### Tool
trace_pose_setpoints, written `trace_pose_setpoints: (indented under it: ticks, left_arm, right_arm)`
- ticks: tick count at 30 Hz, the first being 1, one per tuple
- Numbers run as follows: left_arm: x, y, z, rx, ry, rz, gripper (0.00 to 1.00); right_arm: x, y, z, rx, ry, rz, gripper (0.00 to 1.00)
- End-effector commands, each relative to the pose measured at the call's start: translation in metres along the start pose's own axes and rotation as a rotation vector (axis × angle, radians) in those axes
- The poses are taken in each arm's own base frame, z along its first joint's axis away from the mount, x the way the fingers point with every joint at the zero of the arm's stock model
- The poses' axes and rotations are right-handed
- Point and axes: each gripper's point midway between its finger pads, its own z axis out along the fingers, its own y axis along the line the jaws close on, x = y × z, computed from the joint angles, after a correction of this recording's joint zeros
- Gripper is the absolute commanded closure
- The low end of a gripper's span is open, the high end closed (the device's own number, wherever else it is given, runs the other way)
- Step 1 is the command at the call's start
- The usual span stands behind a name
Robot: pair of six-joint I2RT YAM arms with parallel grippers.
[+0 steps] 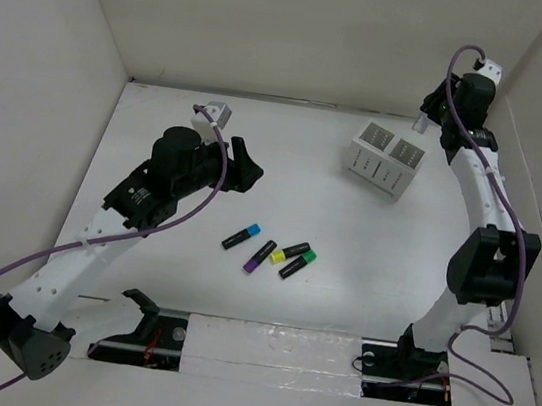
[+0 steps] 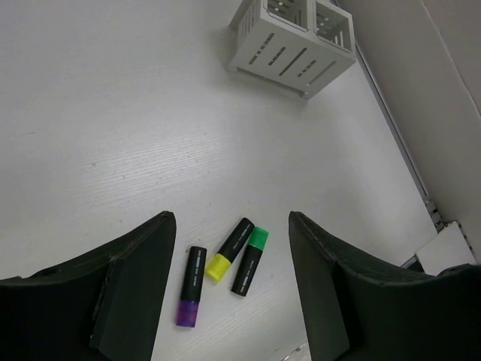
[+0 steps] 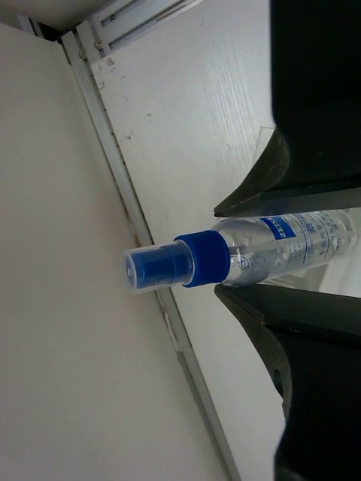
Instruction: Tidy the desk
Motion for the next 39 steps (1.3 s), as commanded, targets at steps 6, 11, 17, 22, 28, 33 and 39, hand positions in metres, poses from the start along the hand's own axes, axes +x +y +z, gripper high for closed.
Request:
trace_pose_setpoints:
  ticks: [6,11,17,22,28,33,39]
  left_arm:
    - [-0.028,-0.002,-0.019,-0.043,-0.092,-0.033,0.42]
    - [-0.026,-0.002,-0.015,-0.05,-0.069,-0.044,0.42]
    - [-0.028,-0.003,-0.011,-0.056,-0.059,-0.037,0.42]
    - [-0.023,0.003,-0.011,-0.079,-0.041,-0.03,0.42]
    - [-0.019,0.005,-0.013,-0.082,-0.036,-0.023,0.42]
    - [-0.018,0.005,-0.013,-0.077,-0.032,-0.012,0.42]
    - [-0.018,0.002,-0.013,-0.056,-0.035,0.005,0.42]
  right_arm:
    - [0.0,-0.014,0.042,0.077,-0.114,-0.018,0.92]
    - [0.014,-0.024,0.045,0.074,-0.136,-0.002,0.92]
    - [0.053,-0.031,0.048,0.117,-0.097,-0.018,0.89]
    - [0.072,-0.032,0.043,0.153,-0.097,-0.011,0.82]
    - [0.092,-0.034,0.036,0.172,-0.07,-0.001,0.63]
    - [0.092,-0.031,0.027,0.177,-0.066,0.009,0.39]
    - [0.057,-0.024,0.008,0.143,-0.094,0.017,0.3]
